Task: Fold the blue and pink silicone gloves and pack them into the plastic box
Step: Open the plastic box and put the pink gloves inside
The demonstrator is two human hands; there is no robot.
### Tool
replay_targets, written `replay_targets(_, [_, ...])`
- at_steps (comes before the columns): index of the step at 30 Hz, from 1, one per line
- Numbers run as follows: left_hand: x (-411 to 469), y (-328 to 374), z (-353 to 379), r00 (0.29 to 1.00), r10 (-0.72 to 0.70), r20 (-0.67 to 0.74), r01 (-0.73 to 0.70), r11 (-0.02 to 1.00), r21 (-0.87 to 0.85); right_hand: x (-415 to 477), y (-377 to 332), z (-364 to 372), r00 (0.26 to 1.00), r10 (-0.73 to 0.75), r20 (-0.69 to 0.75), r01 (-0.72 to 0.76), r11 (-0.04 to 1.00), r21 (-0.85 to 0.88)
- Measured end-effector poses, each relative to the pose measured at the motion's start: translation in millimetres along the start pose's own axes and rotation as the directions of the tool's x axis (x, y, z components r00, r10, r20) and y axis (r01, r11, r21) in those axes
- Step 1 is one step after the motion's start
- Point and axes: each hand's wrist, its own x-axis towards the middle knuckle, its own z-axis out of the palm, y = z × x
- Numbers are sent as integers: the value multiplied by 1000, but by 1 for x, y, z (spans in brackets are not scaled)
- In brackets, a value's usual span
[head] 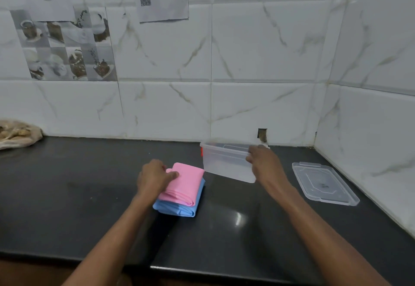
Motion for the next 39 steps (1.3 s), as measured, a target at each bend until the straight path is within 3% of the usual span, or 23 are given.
replay_targets(3, [2, 3, -1, 994, -56, 90, 44, 990, 133, -38, 20, -25, 1000, -19, -24, 19, 1000, -10])
replay_targets(8, [9, 1, 1, 974, -48, 222, 57, 998, -31, -90, 39, -42, 999, -28, 46, 30, 999, -42])
replay_targets(12, [19, -5, -9, 968, -60, 243, 94, 987, -130, -108, 43, -45, 996, -6, 85, -2, 996, 90])
replay_targets(17, [12, -7, -1, 962, -16, 273, -6, 997, 77, -117, 47, -40, 989, -41, 141, 24, 993, 119])
replay_targets(21, [4, -1, 4, 982, -10, 187, -29, 977, 209, -122, 49, -42, 979, -66, 191, 87, 991, -102])
replay_targets(22, [5, 0, 3, 986, -26, 165, -12, 975, 224, -123, 44, -45, 987, -76, 143, 95, 987, -132])
replay_targets(24, [9, -2, 1, 987, -59, 148, 26, 976, 215, -125, 25, -51, 996, -73, -52, 72, 997, -11])
replay_targets(26, [13, -8, 0, 986, -75, 148, 50, 985, 164, -126, -7, -50, 980, -38, -193, 93, 955, 281])
replay_targets(27, [14, -12, 1, 985, -77, 151, 58, 990, 126, -125, -27, -47, 989, -21, -148, 83, 900, 427])
replay_targets(29, [14, -21, 4, 986, -76, 151, 67, 996, 60, -123, -62, -34, 994, -56, 90, -6, 817, 577])
replay_targets(31, [11, -26, 5, 991, -65, 119, 61, 997, 37, -120, -85, -14, 966, -120, 229, -6, 876, 483])
replay_targets(34, [3, -28, 6, 999, 42, 0, -42, 996, 74, -113, -98, 10, 977, -179, 111, 147, 957, 250])
replay_targets(36, [-3, -24, 2, 969, 242, -57, -232, 962, 145, -108, -94, 18, 981, -194, 28, 195, 981, -13])
replay_targets(39, [-13, -11, -7, 835, 550, 13, -530, 797, 290, -102, -68, 15, 987, -41, 157, 85, 954, -286])
